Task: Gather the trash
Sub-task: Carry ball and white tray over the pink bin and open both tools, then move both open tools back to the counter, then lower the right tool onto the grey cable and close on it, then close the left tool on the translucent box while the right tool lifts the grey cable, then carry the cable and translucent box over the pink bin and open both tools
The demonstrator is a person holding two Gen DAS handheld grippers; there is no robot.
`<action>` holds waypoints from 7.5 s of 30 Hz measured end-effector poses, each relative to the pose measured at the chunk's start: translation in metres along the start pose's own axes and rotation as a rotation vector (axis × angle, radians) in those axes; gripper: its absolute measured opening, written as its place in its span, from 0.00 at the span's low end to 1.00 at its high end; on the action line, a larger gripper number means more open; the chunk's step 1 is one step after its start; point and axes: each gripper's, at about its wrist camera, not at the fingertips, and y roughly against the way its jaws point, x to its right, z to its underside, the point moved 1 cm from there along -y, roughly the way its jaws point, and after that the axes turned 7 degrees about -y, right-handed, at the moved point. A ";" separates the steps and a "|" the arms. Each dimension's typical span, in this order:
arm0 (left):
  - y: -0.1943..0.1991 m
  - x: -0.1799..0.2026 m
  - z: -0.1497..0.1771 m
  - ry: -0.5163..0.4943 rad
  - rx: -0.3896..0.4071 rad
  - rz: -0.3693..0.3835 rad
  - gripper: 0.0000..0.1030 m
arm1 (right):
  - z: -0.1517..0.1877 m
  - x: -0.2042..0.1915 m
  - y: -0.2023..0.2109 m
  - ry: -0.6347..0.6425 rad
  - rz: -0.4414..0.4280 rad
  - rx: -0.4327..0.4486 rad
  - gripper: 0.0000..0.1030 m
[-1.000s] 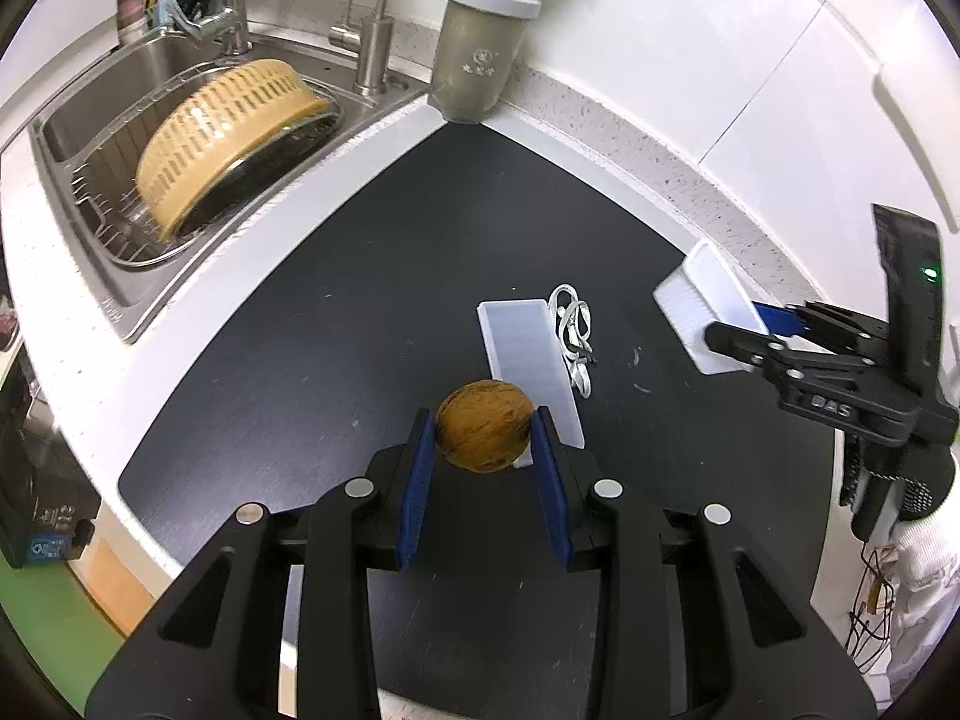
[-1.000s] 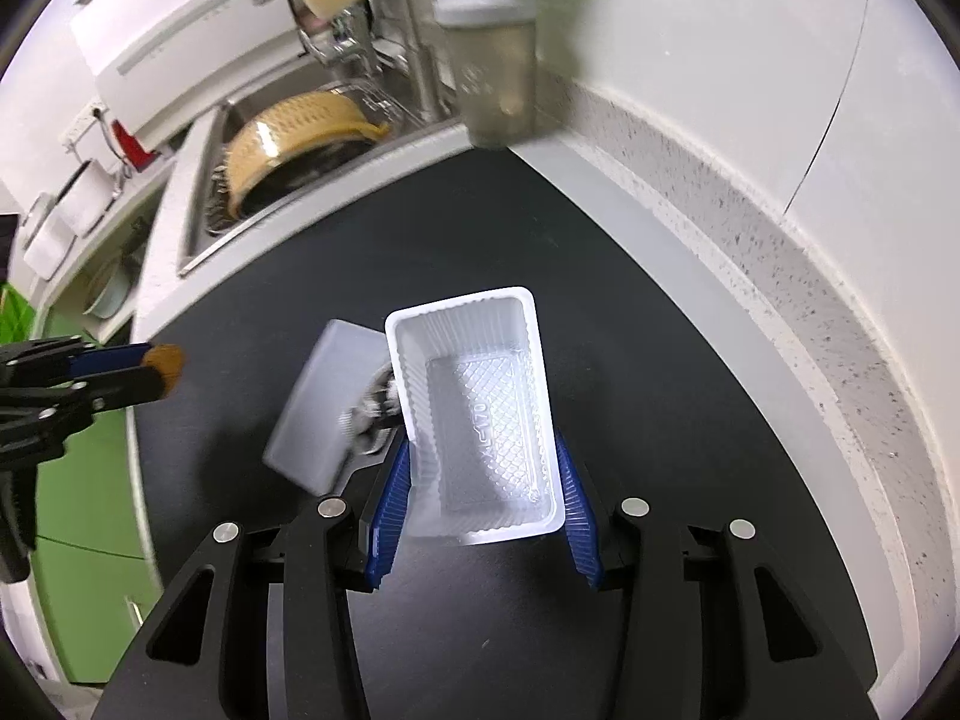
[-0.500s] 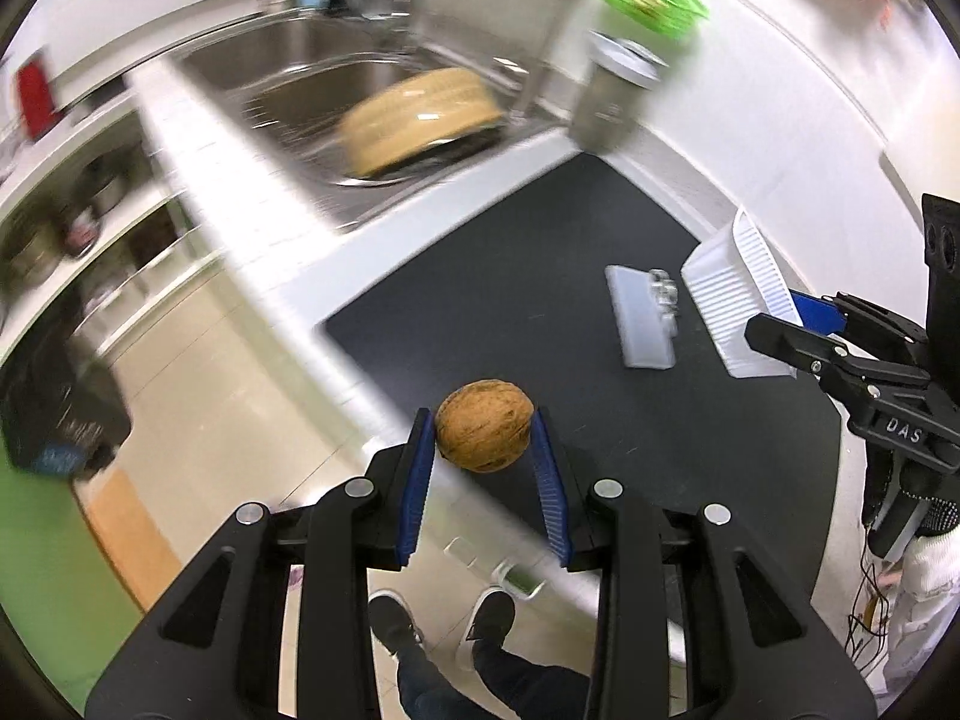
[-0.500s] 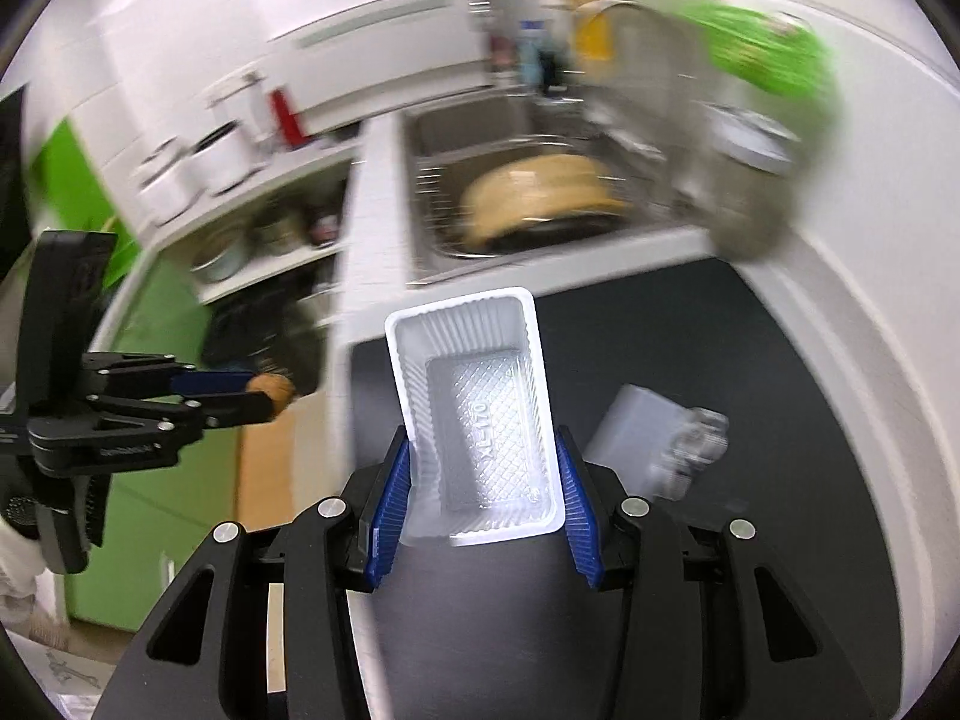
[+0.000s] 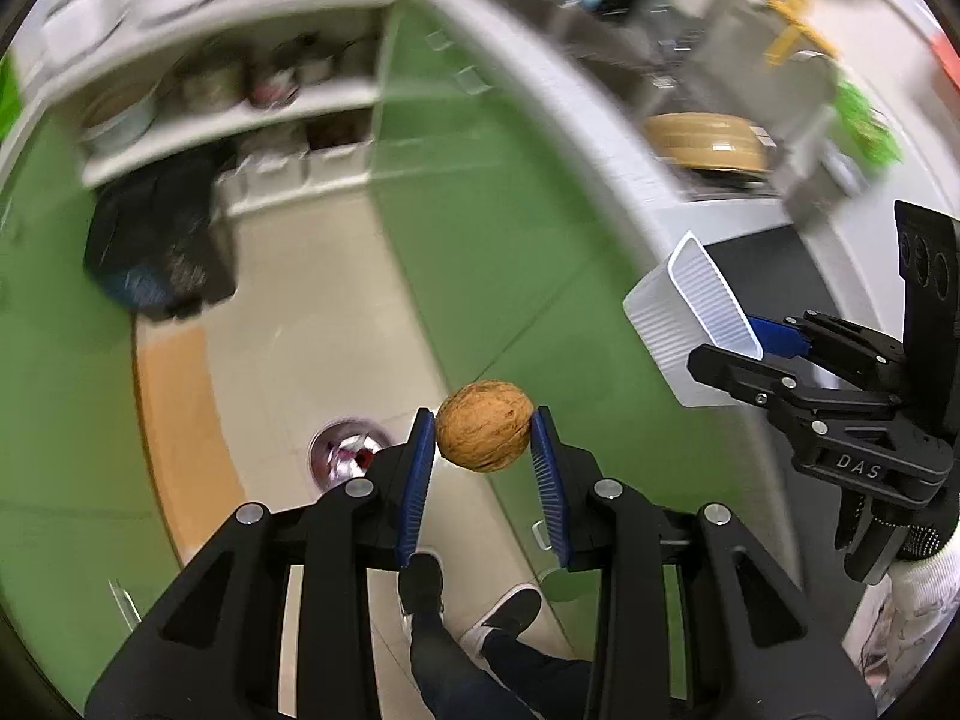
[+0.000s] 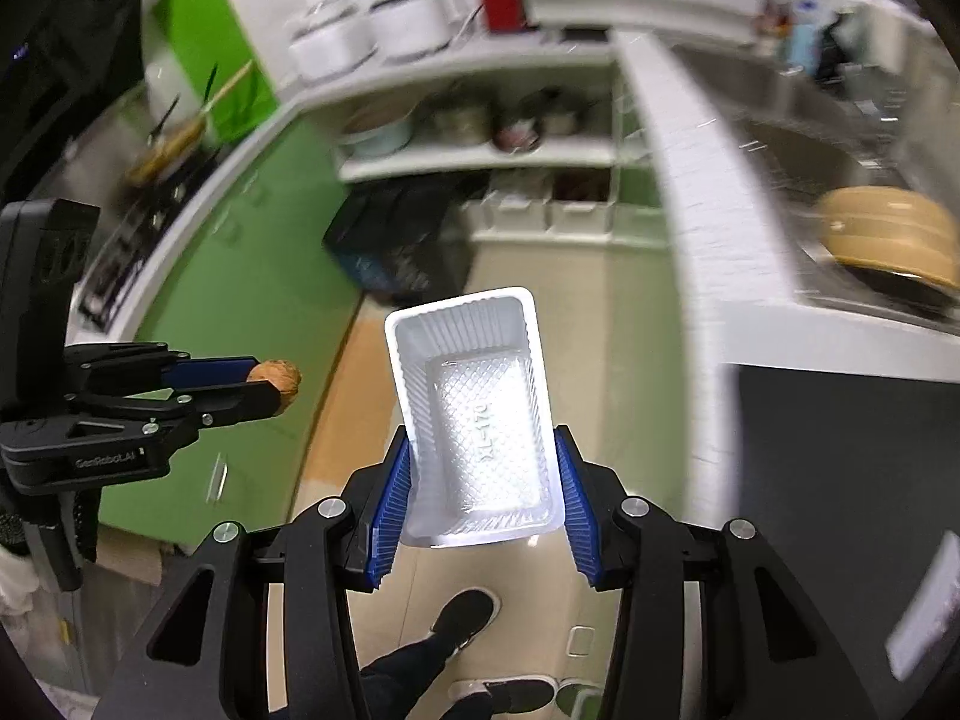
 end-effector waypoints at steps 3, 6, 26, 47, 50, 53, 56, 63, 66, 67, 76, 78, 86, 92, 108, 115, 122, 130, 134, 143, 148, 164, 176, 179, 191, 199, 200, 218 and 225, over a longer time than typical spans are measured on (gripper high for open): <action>-0.043 -0.048 0.023 0.070 -0.041 -0.009 0.32 | 0.001 -0.016 -0.067 0.028 -0.018 -0.074 0.43; -0.093 -0.091 0.051 0.130 -0.077 -0.005 0.32 | 0.013 -0.027 -0.134 0.042 -0.025 -0.142 0.43; -0.331 -0.218 0.161 0.346 -0.184 0.104 0.32 | 0.121 -0.008 -0.383 -0.003 -0.037 -0.374 0.43; -0.321 -0.248 0.151 0.442 -0.104 0.067 0.97 | 0.119 -0.010 -0.408 -0.007 -0.072 -0.386 0.53; -0.320 -0.252 0.152 0.450 -0.098 0.063 0.97 | 0.119 -0.014 -0.412 0.001 -0.074 -0.380 0.90; -0.319 -0.253 0.153 0.453 -0.095 0.063 0.97 | 0.119 -0.012 -0.415 -0.004 -0.065 -0.372 0.94; -0.318 -0.253 0.154 0.457 -0.096 0.065 0.97 | 0.123 -0.008 -0.420 -0.022 -0.056 -0.400 0.94; -0.298 -0.238 0.147 0.450 -0.102 0.076 0.97 | 0.121 -0.005 -0.394 -0.052 -0.047 -0.398 0.94; -0.274 -0.224 0.140 0.441 -0.095 0.082 0.97 | 0.114 -0.008 -0.367 -0.067 -0.047 -0.378 0.94; -0.263 -0.217 0.136 0.435 -0.091 0.084 0.97 | 0.110 -0.008 -0.354 -0.072 -0.046 -0.370 0.94; -0.135 -0.153 0.087 0.345 -0.028 0.068 0.97 | 0.062 -0.020 -0.205 -0.115 -0.057 -0.236 0.94; -0.109 -0.139 0.076 0.322 -0.010 0.067 0.97 | 0.055 -0.024 -0.169 -0.118 -0.061 -0.204 0.94; -0.006 -0.074 0.019 0.201 0.070 0.080 0.97 | 0.035 -0.011 -0.023 -0.171 -0.029 -0.040 0.94; 0.040 -0.010 -0.015 0.067 0.114 0.114 0.97 | 0.047 0.024 0.069 -0.274 0.039 0.095 0.94; 0.024 0.206 -0.079 -0.345 0.075 0.321 0.97 | 0.146 0.164 0.210 -0.606 0.309 0.299 0.94; -0.014 0.283 -0.087 -0.427 0.015 0.356 0.97 | 0.165 0.225 0.225 -0.666 0.362 0.277 0.94; -0.045 0.327 -0.091 -0.450 -0.025 0.355 0.97 | 0.156 0.275 0.209 -0.660 0.363 0.226 0.94; -0.078 0.352 -0.094 -0.434 -0.066 0.338 0.97 | 0.147 0.324 0.169 -0.618 0.338 0.138 0.94; -0.090 0.353 -0.090 -0.414 -0.085 0.335 0.97 | 0.144 0.337 0.153 -0.598 0.326 0.112 0.94; -0.106 0.356 -0.089 -0.389 -0.098 0.338 0.97 | 0.142 0.344 0.138 -0.568 0.305 0.082 0.58; -0.107 0.361 -0.090 -0.395 -0.100 0.348 0.97 | 0.143 0.343 0.137 -0.568 0.273 0.091 0.46; -0.110 0.369 -0.086 -0.403 -0.112 0.361 0.97 | 0.148 0.348 0.140 -0.638 0.187 0.110 0.23; -0.110 0.380 -0.081 -0.429 -0.118 0.363 0.97 | 0.147 0.343 0.161 -0.647 0.198 0.152 0.09; -0.112 0.391 -0.080 -0.447 -0.119 0.364 0.97 | 0.147 0.341 0.175 -0.642 0.210 0.174 0.09; -0.142 0.442 -0.078 -0.532 -0.147 0.306 0.97 | 0.161 0.350 0.218 -0.660 0.265 0.231 0.08; -0.174 0.462 -0.067 -0.564 -0.148 0.189 0.97 | 0.176 0.361 0.234 -0.673 0.281 0.248 0.09; -0.177 0.464 -0.066 -0.569 -0.143 0.174 0.97 | 0.178 0.363 0.235 -0.674 0.282 0.248 0.09; -0.177 0.465 -0.067 -0.625 -0.094 0.070 0.48 | 0.181 0.355 0.242 -0.658 0.279 0.262 0.09; -0.146 0.454 -0.067 -0.623 -0.074 0.106 0.48 | 0.168 0.336 0.249 -0.623 0.279 0.276 0.09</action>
